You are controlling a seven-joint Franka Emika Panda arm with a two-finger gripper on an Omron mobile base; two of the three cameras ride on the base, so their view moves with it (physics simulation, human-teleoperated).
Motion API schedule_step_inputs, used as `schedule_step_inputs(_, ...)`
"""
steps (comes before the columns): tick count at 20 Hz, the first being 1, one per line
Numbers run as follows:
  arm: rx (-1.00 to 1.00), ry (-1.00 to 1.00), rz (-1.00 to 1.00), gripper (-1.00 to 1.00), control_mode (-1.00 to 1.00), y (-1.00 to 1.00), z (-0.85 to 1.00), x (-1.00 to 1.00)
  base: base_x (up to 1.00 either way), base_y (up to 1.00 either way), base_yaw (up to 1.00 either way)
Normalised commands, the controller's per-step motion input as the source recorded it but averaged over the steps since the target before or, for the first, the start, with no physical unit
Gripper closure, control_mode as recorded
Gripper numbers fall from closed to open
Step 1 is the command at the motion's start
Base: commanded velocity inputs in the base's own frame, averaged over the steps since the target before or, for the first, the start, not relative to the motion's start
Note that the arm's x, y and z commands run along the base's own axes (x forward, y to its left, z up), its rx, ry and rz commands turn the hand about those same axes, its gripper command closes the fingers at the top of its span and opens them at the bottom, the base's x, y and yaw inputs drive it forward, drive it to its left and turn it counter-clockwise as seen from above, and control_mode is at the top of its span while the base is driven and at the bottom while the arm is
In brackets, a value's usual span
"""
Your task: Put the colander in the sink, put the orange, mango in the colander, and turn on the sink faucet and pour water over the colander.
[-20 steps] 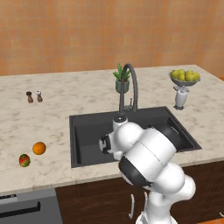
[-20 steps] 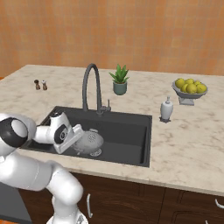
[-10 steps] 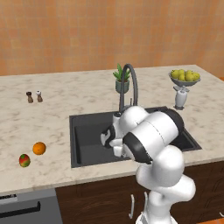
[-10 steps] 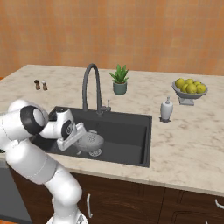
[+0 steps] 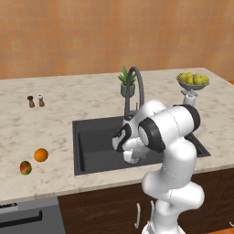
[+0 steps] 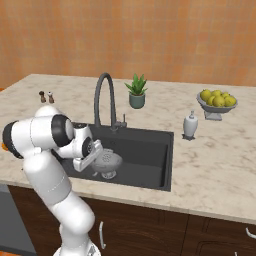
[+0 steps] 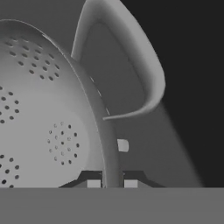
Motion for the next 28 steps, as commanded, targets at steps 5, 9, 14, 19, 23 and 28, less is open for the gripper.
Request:
schedule_step_inputs(5, -0.01, -0.07, -0.14, 1.00, -1.00, 0.11, -0.36, 0.00, 0.00, 0.00, 0.00)
schedule_step_inputs(9, 0.00, -0.07, -0.11, 1.00, -1.00, 0.16, -0.37, -0.19, 0.00, 0.00, 0.00)
schedule_step_inputs(14, 0.00, 0.00, -0.13, 1.00, -1.00, 0.30, -0.35, -0.26, 0.00, 0.00, 0.00)
schedule_step_inputs(19, 0.00, 0.01, -0.11, 1.00, -1.00, 0.33, -0.39, -0.47, 0.00, 0.00, 0.00)
schedule_step_inputs(23, 0.00, 0.00, -0.08, 1.00, -1.00, 0.26, -0.34, -0.45, 0.00, 0.00, 0.00)
schedule_step_inputs(28, 0.00, 0.00, -0.08, 1.00, -1.00, 0.28, -0.37, -0.51, 0.00, 0.00, 0.00)
